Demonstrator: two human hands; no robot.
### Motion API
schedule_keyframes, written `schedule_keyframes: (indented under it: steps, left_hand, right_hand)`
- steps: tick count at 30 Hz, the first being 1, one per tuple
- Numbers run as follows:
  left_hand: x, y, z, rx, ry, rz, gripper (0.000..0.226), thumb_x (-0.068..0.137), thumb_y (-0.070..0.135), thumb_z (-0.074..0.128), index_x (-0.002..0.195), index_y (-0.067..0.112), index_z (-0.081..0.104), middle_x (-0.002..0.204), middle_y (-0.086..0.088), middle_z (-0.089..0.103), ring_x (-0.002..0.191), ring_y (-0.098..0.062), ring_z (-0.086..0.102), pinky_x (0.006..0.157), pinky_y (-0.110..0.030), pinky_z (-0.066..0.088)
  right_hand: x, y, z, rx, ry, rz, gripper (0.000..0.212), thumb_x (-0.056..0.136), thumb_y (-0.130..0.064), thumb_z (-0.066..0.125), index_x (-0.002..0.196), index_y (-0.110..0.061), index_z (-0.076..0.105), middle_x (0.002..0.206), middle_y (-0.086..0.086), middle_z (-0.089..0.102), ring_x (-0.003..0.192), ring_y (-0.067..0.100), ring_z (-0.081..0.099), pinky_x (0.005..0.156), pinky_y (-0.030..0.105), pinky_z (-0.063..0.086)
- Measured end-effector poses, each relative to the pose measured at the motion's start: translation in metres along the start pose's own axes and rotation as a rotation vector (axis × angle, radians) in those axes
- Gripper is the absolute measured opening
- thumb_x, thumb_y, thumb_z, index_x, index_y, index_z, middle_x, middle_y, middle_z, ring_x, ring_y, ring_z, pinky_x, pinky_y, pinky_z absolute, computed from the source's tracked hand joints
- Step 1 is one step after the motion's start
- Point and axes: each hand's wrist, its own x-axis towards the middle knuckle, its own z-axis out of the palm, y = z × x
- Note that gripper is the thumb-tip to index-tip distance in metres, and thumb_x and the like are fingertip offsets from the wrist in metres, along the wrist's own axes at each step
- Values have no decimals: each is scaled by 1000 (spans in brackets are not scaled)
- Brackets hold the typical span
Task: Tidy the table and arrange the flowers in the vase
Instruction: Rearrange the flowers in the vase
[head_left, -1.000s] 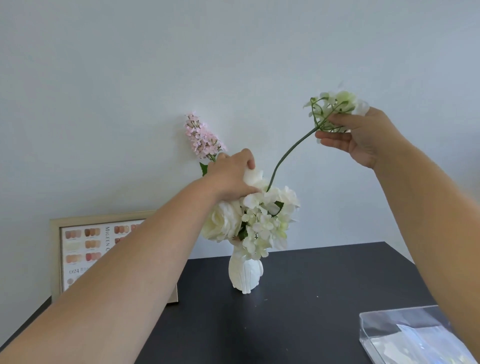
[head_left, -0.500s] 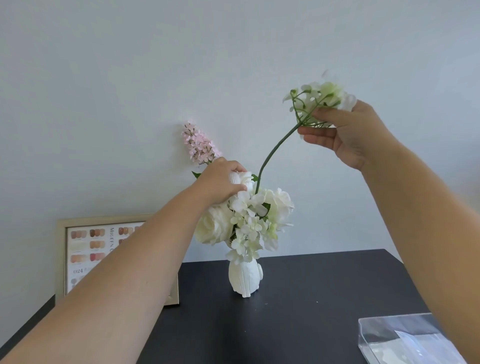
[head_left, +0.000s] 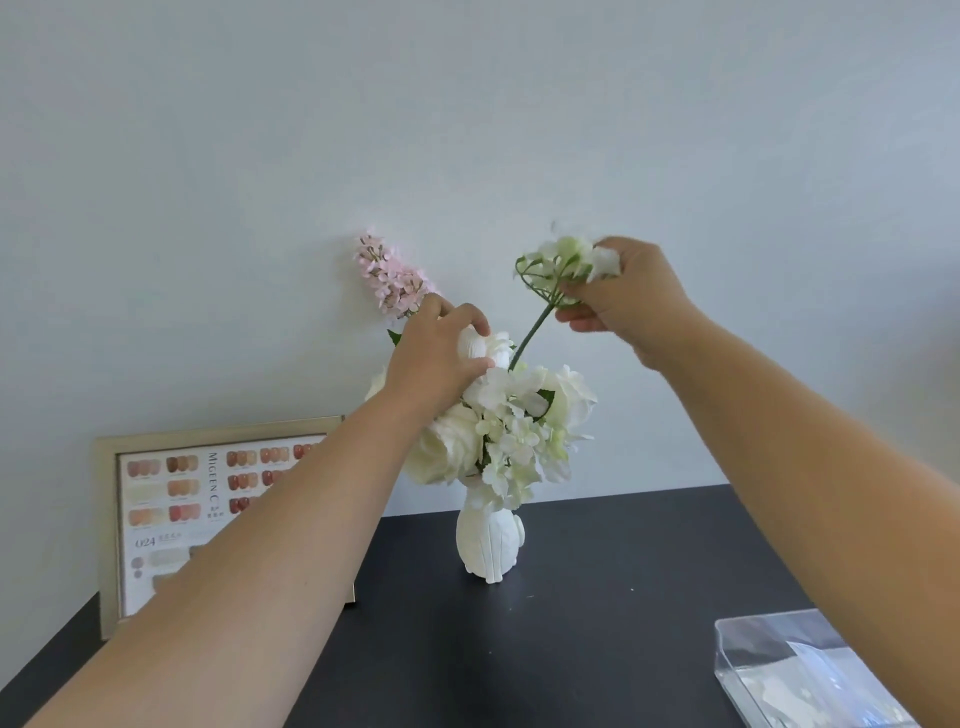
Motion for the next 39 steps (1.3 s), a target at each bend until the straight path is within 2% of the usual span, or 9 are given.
schedule_keyframes:
  steps: [3,7,11,16,22,25,32,36,39]
  left_hand:
    - [-4,1,0,123,22,92,11,83,25,76,87,34,70,106,6,42,102,-19,38,78,-29,35]
    - [-8,1,-4,187,-94,30,33,86,16,64,76,48,61,132,9,47,117,-24,29,101,-35,24]
    - [-10,0,-5,296,-244,-60,37,89,30,55,62,55,52,148,12,25,128,-23,15,99,-35,15]
    - [-9,-4,0,307,-277,-49,26,89,38,47,95,54,67,148,11,24,130,-22,12,102,-37,14]
    - [-10,-11,-14,158,-210,-35,21,90,38,53,92,54,67,146,14,37,137,-15,16,110,-39,8]
    - [-14,-18,-26,77,-49,-32,20,91,37,58,104,45,71,141,13,45,134,-19,28,103,-36,16]
    - [-30,-35,-42,-326,-79,-212,40,91,33,61,129,39,51,135,7,39,126,-16,42,100,-29,31]
    - [-39,-40,-35,-337,-88,-304,48,88,31,66,132,39,48,133,9,47,112,-16,53,81,-27,44]
    - [-42,-37,-30,-395,-91,-320,37,88,27,68,123,35,58,119,11,59,102,-12,57,74,-22,46]
  right_hand:
    - [2,16,8,-33,61,21,11,86,-9,68,87,-18,62,91,13,72,68,23,74,70,42,62]
    - [7,23,5,-264,138,-28,13,83,-5,60,90,-15,65,83,11,72,73,26,74,67,47,59]
    - [2,23,9,-388,64,-71,17,80,-4,55,78,-19,64,74,11,72,63,21,71,49,26,53]
    - [-2,32,29,-502,-55,-116,15,73,1,57,80,-9,65,63,2,58,56,18,50,44,18,36]
    - [-7,46,47,-697,-247,-140,20,75,-1,55,68,-20,56,61,-2,53,60,20,48,49,25,38]
    - [-5,48,36,-755,-372,-72,22,81,-11,64,102,-18,64,90,1,59,85,23,53,68,29,44]
    - [-3,32,-15,-297,-554,116,36,82,-23,74,114,-39,67,114,-19,66,105,1,61,81,21,46]
    - [-7,44,-1,-370,-332,-46,16,85,-22,74,98,-30,78,54,-29,60,49,-11,51,50,3,36]
    - [-12,49,18,-420,-301,-86,12,82,-19,76,89,-28,80,52,-25,62,44,-9,50,44,3,34]
